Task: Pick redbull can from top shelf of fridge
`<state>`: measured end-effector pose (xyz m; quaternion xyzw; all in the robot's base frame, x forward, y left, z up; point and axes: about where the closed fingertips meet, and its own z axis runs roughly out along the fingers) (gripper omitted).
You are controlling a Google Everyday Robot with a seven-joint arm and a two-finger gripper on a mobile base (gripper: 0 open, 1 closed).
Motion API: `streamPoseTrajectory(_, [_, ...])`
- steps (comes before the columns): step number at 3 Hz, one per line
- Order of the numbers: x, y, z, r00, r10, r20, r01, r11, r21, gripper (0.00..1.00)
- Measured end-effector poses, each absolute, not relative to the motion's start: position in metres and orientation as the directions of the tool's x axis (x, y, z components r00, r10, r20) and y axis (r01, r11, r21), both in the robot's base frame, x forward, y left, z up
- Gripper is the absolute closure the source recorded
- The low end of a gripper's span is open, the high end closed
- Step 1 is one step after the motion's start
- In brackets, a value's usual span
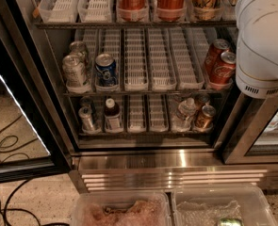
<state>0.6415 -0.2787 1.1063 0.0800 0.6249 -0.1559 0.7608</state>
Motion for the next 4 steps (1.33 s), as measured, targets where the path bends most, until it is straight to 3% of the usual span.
streamPoseTrajectory(4, [0.636, -0.275, 1.119, 0.196, -0.156, -0.968, 0.342, 0.936, -0.082, 1.00])
